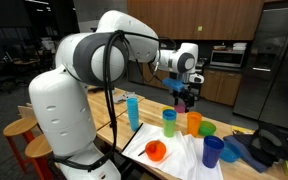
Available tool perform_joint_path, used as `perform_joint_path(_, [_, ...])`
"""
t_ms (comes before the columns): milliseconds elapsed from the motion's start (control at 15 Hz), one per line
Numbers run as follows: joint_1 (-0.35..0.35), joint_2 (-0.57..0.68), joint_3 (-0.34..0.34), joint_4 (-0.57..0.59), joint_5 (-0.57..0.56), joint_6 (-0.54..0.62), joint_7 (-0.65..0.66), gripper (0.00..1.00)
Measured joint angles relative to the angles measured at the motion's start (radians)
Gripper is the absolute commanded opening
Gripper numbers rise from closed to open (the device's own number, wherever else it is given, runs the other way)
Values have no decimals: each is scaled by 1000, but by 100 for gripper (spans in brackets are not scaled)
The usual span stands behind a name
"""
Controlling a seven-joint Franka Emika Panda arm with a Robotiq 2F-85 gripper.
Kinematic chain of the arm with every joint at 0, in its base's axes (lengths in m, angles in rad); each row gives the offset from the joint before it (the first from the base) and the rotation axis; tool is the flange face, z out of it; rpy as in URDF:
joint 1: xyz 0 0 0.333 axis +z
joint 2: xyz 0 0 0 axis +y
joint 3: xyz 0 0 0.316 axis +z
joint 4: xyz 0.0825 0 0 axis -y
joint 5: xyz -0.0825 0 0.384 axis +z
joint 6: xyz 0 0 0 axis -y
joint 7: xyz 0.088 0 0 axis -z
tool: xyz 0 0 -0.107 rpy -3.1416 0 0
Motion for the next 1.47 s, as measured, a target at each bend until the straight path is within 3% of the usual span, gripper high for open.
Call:
perform_joint_path(600, [-42, 3, -44, 62, -135, 145, -199, 100])
perform_joint_path(1067, [-41, 6, -43, 69, -133, 152, -212, 100])
perform_joint_path(1467, [-55, 31, -61, 40, -130, 259, -209, 100])
